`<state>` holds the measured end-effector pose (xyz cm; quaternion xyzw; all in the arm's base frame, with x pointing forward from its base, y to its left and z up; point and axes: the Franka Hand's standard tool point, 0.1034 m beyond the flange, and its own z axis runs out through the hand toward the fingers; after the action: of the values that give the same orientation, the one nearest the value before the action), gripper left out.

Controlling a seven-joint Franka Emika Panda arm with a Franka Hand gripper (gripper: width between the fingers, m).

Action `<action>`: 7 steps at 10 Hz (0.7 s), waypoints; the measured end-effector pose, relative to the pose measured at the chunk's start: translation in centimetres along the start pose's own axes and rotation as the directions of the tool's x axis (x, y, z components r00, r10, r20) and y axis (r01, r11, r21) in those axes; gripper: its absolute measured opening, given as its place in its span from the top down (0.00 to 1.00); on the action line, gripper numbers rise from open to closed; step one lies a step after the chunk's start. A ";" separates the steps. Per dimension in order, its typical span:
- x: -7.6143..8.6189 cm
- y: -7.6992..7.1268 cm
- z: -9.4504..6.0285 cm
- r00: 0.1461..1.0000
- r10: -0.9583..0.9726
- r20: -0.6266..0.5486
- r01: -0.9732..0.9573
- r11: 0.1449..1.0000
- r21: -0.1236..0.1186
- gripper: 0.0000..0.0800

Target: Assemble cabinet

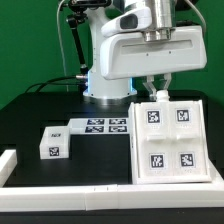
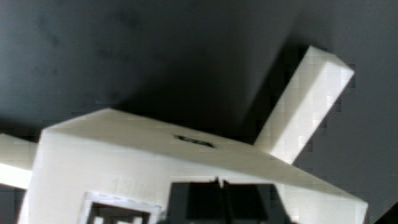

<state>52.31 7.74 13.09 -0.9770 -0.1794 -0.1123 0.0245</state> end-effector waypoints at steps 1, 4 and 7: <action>0.5 0.1 -0.5 1.000 -0.001 0.010 0.001 1.000 0.004 1.00; 2.4 0.4 -1.1 1.000 0.007 0.024 -0.007 1.000 0.015 1.00; 2.8 0.1 -0.6 1.000 0.003 0.028 -0.004 1.000 0.020 1.00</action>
Offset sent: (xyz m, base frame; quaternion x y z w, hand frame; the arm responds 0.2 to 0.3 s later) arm 0.0265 0.0028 0.0121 0.0009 -0.0305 0.0145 0.9994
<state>54.74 8.53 14.28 -0.9785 -0.1793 -0.0969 0.0320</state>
